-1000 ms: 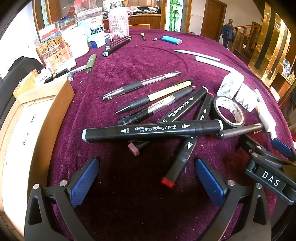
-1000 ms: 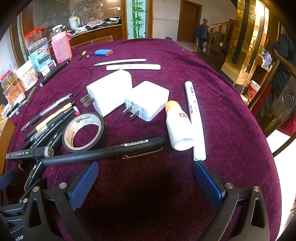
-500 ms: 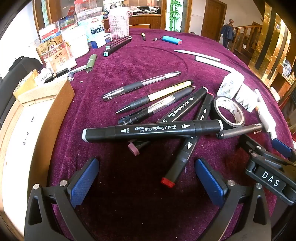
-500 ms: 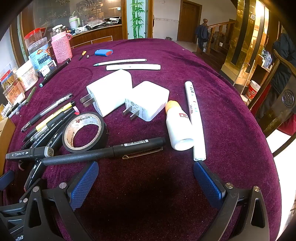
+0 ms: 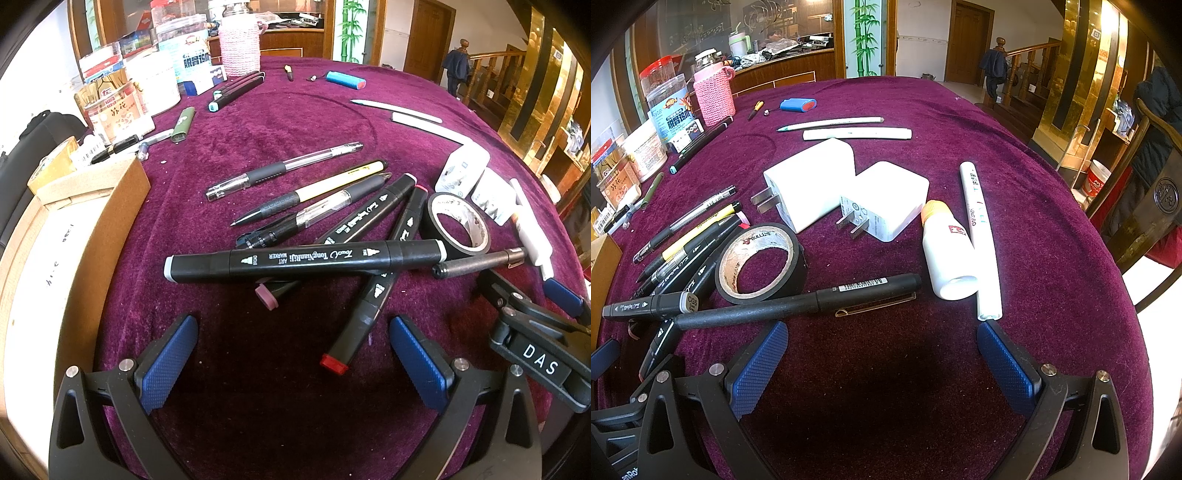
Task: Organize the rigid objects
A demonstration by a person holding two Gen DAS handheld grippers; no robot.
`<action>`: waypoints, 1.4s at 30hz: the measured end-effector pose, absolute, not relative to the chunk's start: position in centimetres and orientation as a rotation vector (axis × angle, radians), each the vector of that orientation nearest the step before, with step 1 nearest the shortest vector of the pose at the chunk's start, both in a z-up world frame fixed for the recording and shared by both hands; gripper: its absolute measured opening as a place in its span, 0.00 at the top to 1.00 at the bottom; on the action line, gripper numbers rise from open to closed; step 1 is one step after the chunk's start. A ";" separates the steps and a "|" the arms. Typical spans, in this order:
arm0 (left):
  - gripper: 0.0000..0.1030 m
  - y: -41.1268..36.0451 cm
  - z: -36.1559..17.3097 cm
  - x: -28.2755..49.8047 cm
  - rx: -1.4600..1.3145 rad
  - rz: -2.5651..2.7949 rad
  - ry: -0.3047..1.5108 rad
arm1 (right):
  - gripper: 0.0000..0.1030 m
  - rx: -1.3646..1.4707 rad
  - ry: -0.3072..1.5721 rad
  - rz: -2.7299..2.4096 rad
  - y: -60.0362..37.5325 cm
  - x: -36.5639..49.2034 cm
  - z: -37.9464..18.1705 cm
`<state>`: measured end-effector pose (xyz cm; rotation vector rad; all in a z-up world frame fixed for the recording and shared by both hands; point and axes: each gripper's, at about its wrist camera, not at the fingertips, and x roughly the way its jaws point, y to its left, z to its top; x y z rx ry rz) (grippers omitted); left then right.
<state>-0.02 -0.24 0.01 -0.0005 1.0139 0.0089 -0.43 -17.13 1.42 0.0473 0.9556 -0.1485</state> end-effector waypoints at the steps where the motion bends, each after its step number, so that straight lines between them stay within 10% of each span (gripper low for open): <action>1: 0.00 -0.1 0.0 0.0 0.000 0.009 1.014 | 0.01 0.047 0.956 -0.149 -17.1 -0.4 1.4; 28: 0.00 -0.2 0.0 -0.3 -0.004 0.012 1.014 | 0.01 0.026 1.025 -0.144 -17.3 -1.2 2.7; 35: 0.00 -0.1 0.0 -0.2 -0.007 0.011 1.014 | 0.01 -0.024 0.508 -0.263 -18.0 -8.2 10.0; 42: 0.00 -0.1 0.0 -0.2 -0.006 0.011 1.014 | 0.03 -0.037 0.567 -0.328 -19.3 -5.2 7.8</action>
